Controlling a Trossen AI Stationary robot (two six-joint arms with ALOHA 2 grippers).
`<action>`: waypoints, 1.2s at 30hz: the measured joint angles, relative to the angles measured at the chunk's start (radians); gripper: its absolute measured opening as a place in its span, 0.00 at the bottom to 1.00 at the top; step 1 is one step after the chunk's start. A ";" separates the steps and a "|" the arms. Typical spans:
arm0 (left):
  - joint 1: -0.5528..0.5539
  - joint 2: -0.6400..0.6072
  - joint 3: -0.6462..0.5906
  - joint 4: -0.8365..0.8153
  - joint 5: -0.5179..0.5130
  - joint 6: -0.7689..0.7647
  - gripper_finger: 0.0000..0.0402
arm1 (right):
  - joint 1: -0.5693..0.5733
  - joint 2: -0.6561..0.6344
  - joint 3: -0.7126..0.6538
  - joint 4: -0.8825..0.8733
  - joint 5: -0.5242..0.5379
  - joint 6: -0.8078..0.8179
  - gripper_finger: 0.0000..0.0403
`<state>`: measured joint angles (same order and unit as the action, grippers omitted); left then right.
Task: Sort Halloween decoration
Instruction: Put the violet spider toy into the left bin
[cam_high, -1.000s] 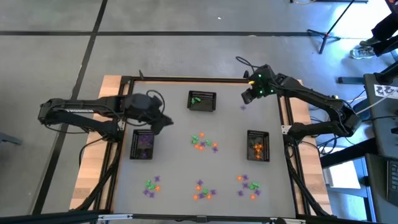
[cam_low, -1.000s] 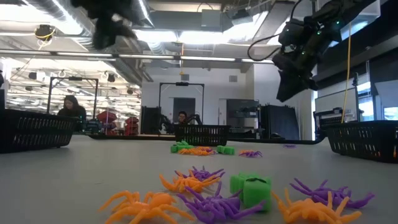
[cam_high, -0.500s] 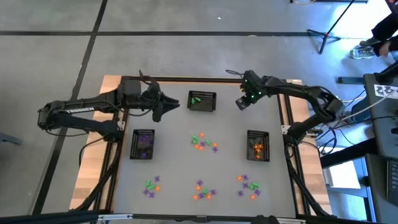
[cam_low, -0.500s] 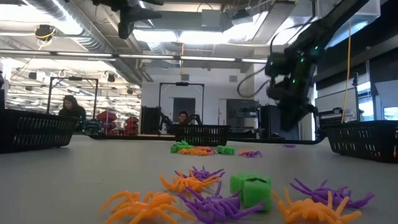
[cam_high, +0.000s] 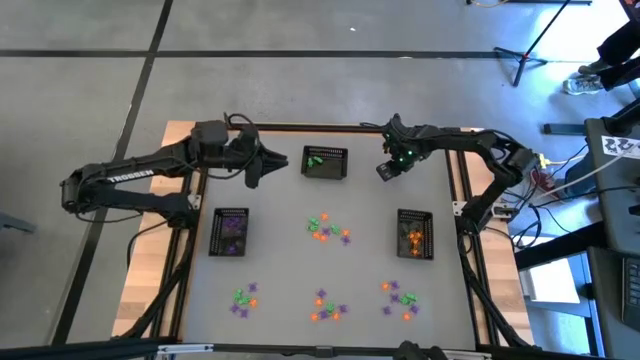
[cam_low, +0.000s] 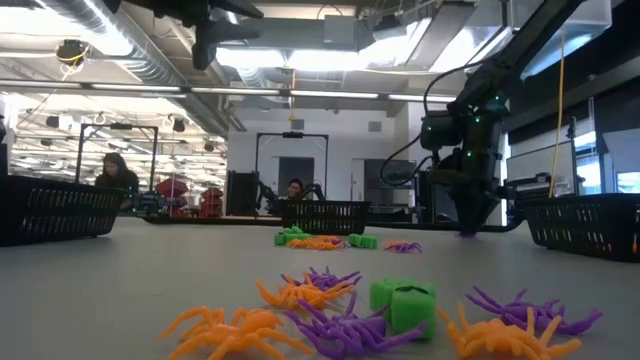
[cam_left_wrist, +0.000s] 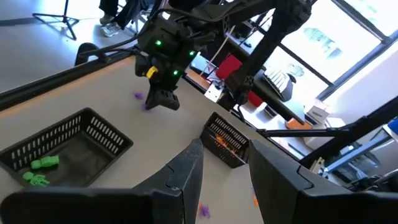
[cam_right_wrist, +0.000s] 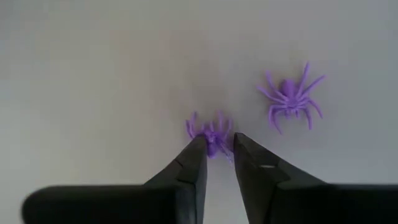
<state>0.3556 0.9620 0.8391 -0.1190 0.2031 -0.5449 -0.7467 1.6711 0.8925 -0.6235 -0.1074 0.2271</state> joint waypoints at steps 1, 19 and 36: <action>0.000 0.005 0.000 0.004 -0.001 -0.002 0.30 | 0.000 0.000 0.000 0.000 -0.002 -0.006 0.15; -0.074 0.067 0.000 -0.003 -0.036 -0.052 0.30 | 0.002 -0.148 -0.004 -0.098 -0.201 0.048 0.01; -0.102 0.103 0.000 -0.001 -0.055 -0.056 0.30 | 0.429 -0.404 -0.002 0.590 -0.146 0.663 0.00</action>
<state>0.2531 1.0652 0.8391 -0.1196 0.1482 -0.6012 -0.3177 1.2670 0.8902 -0.0334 -0.2538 0.8899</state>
